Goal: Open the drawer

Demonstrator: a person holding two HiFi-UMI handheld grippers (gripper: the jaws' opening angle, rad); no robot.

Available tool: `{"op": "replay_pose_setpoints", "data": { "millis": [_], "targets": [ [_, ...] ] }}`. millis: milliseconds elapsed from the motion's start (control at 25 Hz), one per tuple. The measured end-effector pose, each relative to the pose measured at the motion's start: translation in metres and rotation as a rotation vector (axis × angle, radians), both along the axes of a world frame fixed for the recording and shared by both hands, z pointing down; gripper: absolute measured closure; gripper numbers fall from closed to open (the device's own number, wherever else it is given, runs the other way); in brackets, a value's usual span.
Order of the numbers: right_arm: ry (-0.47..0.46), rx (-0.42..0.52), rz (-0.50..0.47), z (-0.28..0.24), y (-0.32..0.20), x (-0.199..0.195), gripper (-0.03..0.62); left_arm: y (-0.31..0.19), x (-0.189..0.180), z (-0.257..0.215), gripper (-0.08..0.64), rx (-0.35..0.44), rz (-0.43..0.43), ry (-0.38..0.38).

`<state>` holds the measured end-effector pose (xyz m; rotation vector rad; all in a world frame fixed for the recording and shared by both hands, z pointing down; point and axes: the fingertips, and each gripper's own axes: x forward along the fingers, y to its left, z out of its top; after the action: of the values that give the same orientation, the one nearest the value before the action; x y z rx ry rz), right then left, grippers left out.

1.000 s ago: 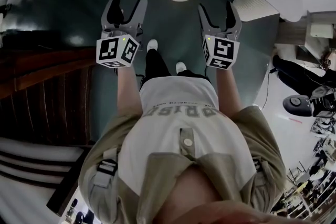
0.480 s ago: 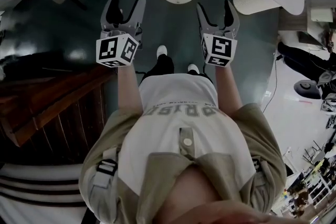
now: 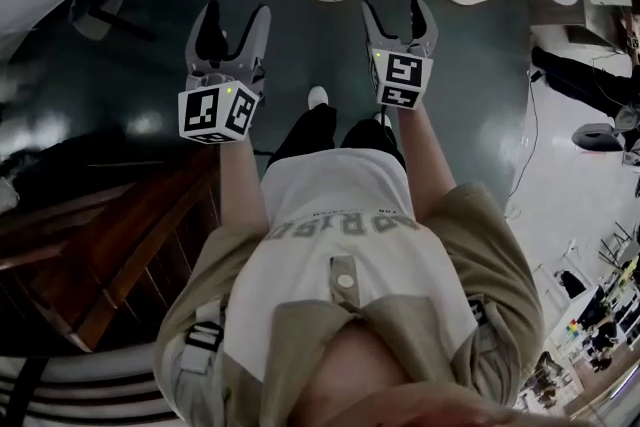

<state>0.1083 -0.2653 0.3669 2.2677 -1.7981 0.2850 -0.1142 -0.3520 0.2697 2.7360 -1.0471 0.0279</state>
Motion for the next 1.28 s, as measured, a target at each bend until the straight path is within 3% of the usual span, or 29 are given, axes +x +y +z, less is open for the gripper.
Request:
{"op": "replay_pose_setpoints", "data": {
  "millis": [200, 520, 880, 1280],
  "targets": [
    [-0.031, -0.062, 0.042, 0.057, -0.028, 0.020, 0.236, -0.017, 0.010, 0.022, 0.210, -0.014, 0.017, -0.002],
    [-0.027, -0.126, -0.007, 0.138, -0.053, 0.026, 0.240, -0.007, 0.029, 0.078, 0.210, -0.046, 0.021, -0.017],
    [-0.034, -0.107, -0.065, 0.231, -0.077, 0.024, 0.244, 0.015, 0.039, 0.159, 0.210, -0.032, -0.015, -0.012],
    [-0.033, -0.071, -0.079, 0.325, -0.129, 0.022, 0.245, -0.003, 0.034, 0.264, 0.210, -0.018, -0.045, 0.008]
  ]
}}
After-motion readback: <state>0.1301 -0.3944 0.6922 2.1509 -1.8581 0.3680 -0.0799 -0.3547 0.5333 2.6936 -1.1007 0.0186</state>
